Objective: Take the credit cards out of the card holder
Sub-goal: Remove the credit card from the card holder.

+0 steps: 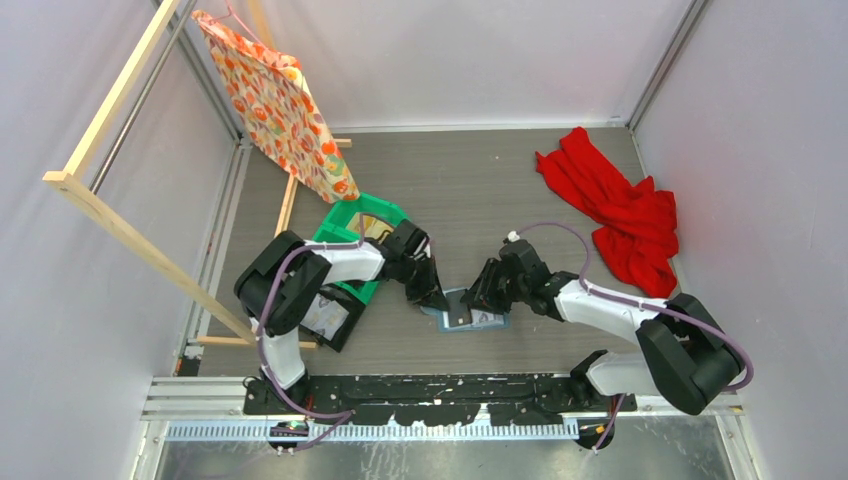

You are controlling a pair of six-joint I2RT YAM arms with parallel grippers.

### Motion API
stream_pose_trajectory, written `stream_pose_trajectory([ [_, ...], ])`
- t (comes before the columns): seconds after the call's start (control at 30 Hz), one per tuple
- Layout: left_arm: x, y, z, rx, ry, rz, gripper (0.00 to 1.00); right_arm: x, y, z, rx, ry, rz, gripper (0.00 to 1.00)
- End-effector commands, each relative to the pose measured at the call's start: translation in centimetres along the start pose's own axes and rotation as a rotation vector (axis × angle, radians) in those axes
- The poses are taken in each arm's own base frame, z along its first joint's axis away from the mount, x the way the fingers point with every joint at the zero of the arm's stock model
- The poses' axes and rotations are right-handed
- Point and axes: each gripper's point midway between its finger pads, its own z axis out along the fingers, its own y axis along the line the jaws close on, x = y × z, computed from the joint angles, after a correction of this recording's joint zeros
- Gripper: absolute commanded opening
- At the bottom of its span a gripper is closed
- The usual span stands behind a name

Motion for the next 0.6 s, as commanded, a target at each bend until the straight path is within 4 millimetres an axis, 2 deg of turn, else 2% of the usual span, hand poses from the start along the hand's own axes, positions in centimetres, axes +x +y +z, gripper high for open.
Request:
stream_pose_trajectory([
  [0.0,0.7,5.6,2.3,-0.177,0.005,-0.009,0.01,-0.2,-1.1,0.5,0.017,-0.033,0.037,0.37],
  [0.37,0.9,6.4,2.5,-0.199,0.021,0.003,0.01,-0.2,0.5,-0.1,-0.173,-0.097,0.102,0.28],
  [0.57,1.0,6.7,2.6,-0.201,0.037,0.026,0.01,0.1,1.1,-0.5,-0.238,-0.087,0.106,0.29],
])
